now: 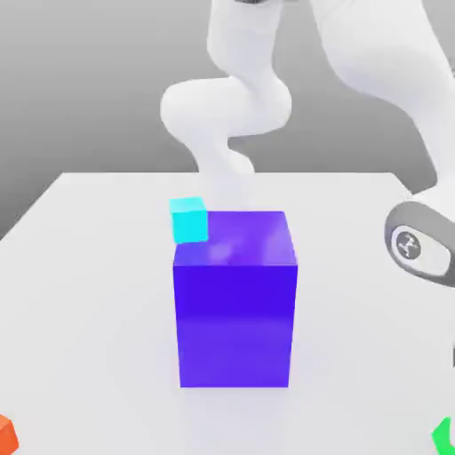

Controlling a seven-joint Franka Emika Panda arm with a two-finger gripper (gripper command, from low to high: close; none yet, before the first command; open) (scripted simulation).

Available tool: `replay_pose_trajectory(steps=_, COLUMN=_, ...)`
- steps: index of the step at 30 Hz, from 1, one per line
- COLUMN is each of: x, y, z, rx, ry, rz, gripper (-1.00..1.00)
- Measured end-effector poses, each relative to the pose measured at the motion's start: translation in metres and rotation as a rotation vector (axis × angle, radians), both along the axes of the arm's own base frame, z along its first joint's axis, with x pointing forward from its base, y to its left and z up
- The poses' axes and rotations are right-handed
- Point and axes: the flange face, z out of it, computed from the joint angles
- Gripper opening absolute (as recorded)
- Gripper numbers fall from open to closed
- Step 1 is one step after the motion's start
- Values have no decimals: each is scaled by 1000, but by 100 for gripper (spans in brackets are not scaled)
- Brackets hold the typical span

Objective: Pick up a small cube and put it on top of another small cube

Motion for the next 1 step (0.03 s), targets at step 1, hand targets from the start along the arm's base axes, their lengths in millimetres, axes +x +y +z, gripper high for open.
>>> replay_pose_trajectory(steps=1, x=0, y=0, z=16, rx=0, ry=0, rz=0, gripper=100)
